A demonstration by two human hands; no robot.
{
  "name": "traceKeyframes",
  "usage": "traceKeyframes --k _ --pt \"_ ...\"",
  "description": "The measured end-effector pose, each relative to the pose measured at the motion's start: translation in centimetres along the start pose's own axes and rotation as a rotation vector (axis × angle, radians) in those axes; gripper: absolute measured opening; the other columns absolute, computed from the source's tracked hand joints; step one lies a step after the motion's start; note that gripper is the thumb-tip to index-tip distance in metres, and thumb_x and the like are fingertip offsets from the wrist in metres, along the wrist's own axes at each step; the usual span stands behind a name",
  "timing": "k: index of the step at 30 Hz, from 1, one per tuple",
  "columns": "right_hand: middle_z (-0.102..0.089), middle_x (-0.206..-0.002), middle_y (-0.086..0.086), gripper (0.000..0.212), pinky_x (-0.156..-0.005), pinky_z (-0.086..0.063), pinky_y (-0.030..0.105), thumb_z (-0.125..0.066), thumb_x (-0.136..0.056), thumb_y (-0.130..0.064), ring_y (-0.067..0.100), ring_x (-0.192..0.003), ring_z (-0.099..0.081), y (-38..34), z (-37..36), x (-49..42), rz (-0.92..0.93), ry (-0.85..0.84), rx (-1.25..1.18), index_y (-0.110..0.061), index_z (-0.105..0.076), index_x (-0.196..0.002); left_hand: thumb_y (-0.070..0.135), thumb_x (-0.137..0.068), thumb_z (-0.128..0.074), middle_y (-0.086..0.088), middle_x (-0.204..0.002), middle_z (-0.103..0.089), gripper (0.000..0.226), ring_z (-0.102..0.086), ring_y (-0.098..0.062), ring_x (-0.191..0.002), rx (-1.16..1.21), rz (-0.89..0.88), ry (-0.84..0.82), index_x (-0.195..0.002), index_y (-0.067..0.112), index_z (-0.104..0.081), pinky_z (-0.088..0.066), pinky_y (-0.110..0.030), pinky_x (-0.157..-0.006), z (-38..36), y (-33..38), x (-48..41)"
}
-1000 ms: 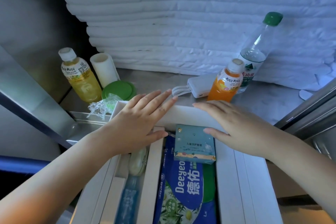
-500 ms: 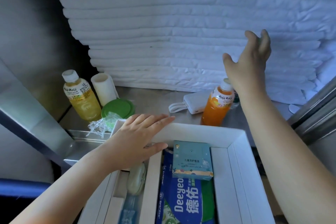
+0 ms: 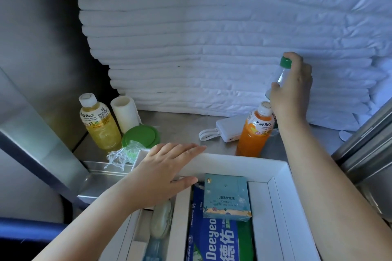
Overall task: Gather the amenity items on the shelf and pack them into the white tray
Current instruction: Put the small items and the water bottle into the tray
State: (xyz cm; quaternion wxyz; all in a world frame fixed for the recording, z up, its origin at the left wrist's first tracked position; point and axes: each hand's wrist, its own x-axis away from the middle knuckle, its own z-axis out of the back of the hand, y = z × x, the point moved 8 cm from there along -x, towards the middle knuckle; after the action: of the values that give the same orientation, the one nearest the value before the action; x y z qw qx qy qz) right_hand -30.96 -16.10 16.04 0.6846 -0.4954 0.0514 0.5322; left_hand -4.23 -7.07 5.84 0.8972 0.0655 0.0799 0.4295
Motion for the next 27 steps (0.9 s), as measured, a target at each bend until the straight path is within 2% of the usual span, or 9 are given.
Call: traceKeyframes --k 2,7,12,16,18,20,23,25,27 --pt "-0.046 -0.127 0.006 0.063 -0.074 -0.035 0.028 -0.053 -0.075 0.012 0.028 -0.114 -0.043 -0.8 -0.1 0.3 0.054 -0.018 -0.025 -0.02 -0.047 -0.129 0.067 -0.086 -0.017 0.028 -0.148 -0.014 0.062 -0.006 0.008 -0.128 0.004 0.005 -0.004 -0.141 0.052 0.006 0.014 -0.006 -0.097 0.0 0.0 0.0" --pt "-0.049 -0.13 0.005 0.067 -0.09 -0.031 0.018 -0.056 -0.073 0.013 0.027 -0.117 -0.046 -3.9 1.4 0.6 0.246 -0.009 -0.072 -0.019 -0.049 -0.132 0.065 -0.087 -0.021 0.028 -0.147 -0.015 0.062 -0.005 0.012 -0.126 0.002 0.017 -0.019 -0.141 0.053 0.006 0.016 -0.005 -0.097 -0.2 -0.1 0.0" --pt "-0.045 -0.136 0.002 0.07 -0.089 -0.028 0.014 -0.058 -0.075 0.012 0.023 -0.121 -0.043 -8.2 1.8 1.2 0.447 -0.13 -0.068 -0.022 -0.046 -0.135 0.065 -0.087 -0.021 0.032 -0.144 -0.018 0.058 0.005 0.026 -0.113 0.009 0.022 -0.038 -0.139 0.056 0.002 0.017 -0.002 -0.095 -0.2 -0.1 -0.1" --pt "-0.044 -0.136 -0.004 0.07 -0.095 -0.026 0.007 -0.06 -0.076 0.01 0.013 -0.124 -0.042 -10.3 2.0 1.6 0.484 -0.212 -0.197 -0.023 -0.044 -0.136 0.059 -0.091 -0.031 0.033 -0.142 -0.021 0.053 0.008 0.028 -0.118 0.097 0.021 -0.009 -0.139 0.056 -0.01 0.012 -0.002 -0.097 0.2 -0.1 -0.2" --pt "-0.044 -0.133 -0.008 0.069 -0.102 -0.029 0.011 -0.062 -0.077 0.007 0.005 -0.123 -0.042 -11.0 2.2 1.7 0.475 -0.249 -0.316 -0.024 -0.044 -0.136 0.054 -0.093 -0.038 0.035 -0.141 -0.019 0.054 0.006 0.023 -0.126 0.124 0.025 0.021 -0.142 0.049 -0.017 0.01 -0.003 -0.099 0.5 -0.1 -0.2" --pt "-0.045 -0.133 -0.013 0.068 -0.105 -0.036 0.023 -0.066 -0.079 0.002 0.0 -0.121 -0.044 -11.4 2.4 1.7 0.428 -0.285 -0.429 -0.029 -0.043 -0.136 0.049 -0.092 -0.042 0.036 -0.137 -0.016 0.057 0.004 0.021 -0.127 0.139 0.03 0.067 -0.143 0.044 -0.018 0.007 -0.002 -0.101 1.1 0.0 -0.2" --pt "-0.047 -0.134 -0.012 0.068 -0.102 -0.042 0.031 -0.068 -0.079 -0.002 0.0 -0.12 -0.048 -12.0 2.4 2.1 0.377 -0.358 -0.564 -0.033 -0.043 -0.135 0.043 -0.092 -0.048 0.033 -0.135 -0.018 0.061 -0.009 0.017 -0.127 0.203 0.087 0.203 -0.143 0.042 -0.015 -0.013 -0.014 -0.11 3.0 -0.2 -0.2" --pt "-0.049 -0.134 -0.01 0.069 -0.101 -0.043 0.033 -0.069 -0.079 -0.004 0.003 -0.12 -0.05 -12.7 2.4 2.9 0.38 -0.428 -0.612 -0.034 -0.043 -0.135 0.04 -0.091 -0.052 0.028 -0.137 -0.026 0.064 -0.02 0.009 -0.13 0.274 0.136 0.318 -0.144 0.04 -0.016 -0.021 -0.016 -0.107 4.6 -0.3 -0.3" --pt "-0.049 -0.135 -0.012 0.07 -0.101 -0.044 0.034 -0.07 -0.079 -0.005 0.004 -0.12 -0.05 -13.6 2.2 4.1 0.414 -0.507 -0.623 -0.036 -0.042 -0.136 0.045 -0.088 -0.051 0.022 -0.14 -0.03 0.068 -0.024 0.005 -0.132 0.356 0.184 0.4 -0.146 0.038 -0.015 -0.023 -0.013 -0.102 5.8 -0.2 -0.6"
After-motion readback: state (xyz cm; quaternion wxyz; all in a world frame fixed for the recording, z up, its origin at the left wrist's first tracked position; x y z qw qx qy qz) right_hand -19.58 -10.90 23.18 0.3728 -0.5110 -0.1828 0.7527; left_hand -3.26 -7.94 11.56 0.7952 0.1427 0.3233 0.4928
